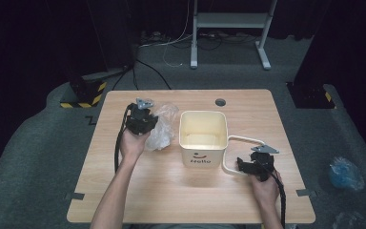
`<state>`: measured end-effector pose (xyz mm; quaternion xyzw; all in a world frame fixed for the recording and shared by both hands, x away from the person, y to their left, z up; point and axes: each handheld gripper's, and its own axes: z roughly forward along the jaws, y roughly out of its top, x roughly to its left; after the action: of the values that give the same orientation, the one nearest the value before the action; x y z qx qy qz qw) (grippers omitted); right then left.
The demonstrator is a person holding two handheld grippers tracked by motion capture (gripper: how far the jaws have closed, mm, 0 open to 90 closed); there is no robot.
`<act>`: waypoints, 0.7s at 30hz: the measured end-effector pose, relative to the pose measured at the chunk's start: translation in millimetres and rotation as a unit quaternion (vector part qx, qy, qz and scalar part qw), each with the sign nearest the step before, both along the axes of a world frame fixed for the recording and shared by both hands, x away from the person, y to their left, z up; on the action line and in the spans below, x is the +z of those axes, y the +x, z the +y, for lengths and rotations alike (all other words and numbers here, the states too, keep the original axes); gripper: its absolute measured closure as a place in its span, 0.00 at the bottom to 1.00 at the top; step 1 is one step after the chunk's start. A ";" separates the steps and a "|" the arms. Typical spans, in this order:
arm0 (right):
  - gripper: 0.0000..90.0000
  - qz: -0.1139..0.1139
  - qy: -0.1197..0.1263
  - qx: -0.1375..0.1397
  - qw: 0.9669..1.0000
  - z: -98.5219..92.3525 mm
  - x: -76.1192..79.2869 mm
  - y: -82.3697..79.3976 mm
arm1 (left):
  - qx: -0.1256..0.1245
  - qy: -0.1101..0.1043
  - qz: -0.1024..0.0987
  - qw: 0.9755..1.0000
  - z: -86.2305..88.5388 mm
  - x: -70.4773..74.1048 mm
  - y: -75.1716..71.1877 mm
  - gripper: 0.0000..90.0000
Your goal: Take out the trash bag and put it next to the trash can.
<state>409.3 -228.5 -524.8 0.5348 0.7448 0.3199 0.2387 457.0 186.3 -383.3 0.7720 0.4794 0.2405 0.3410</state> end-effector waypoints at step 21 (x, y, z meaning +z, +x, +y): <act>0.17 0.000 0.000 0.000 1.000 0.0 0.0 0.0 | 0.041 -0.019 0.000 0.999 8.4 -1.8 -10.9 0.46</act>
<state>409.3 -228.5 -524.8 0.5348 0.7448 0.3198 0.2387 446.1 194.7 -385.1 0.7451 0.5153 0.2446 0.3456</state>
